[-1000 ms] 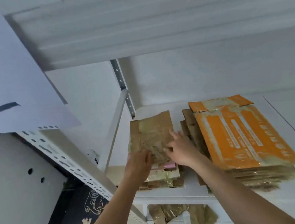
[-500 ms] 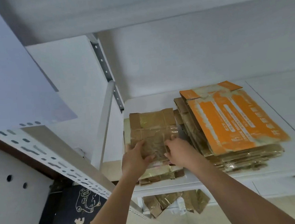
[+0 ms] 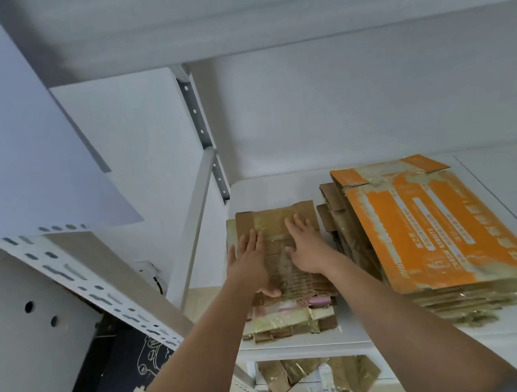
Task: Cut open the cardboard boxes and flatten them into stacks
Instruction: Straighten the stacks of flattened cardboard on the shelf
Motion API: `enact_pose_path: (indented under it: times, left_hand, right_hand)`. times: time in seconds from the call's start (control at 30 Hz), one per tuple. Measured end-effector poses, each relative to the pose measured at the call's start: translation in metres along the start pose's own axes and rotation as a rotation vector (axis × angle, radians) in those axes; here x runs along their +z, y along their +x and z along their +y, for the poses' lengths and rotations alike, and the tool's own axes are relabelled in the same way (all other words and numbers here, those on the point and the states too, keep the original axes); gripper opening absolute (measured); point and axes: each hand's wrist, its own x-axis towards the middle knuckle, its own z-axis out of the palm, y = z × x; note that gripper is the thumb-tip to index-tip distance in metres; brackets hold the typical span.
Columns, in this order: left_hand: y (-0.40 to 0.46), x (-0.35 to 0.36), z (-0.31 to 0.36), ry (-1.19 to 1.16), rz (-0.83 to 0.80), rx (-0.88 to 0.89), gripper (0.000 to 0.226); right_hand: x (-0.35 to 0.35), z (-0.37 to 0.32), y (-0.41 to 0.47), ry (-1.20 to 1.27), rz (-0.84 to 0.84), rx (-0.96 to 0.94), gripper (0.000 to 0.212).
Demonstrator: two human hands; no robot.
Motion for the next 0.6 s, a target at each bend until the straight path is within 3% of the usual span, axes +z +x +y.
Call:
enact_pose_path:
  times: [0.23,0.37,0.6]
  left_hand:
    - [0.016,0.003,-0.018,-0.194,-0.048,0.074,0.134]
    - [0.011,0.014,-0.023,-0.242,-0.006,0.099,0.136]
    - [0.010,0.024,-0.029,-0.361,0.022,0.074,0.128]
  right_hand:
    - [-0.004,0.006,0.019,-0.087,-0.046,0.045,0.067]
    - [-0.014,-0.004,0.019,-0.212,0.014,0.052,0.090]
    - [-0.025,-0.018,0.059,-0.427,-0.195,0.083,0.103]
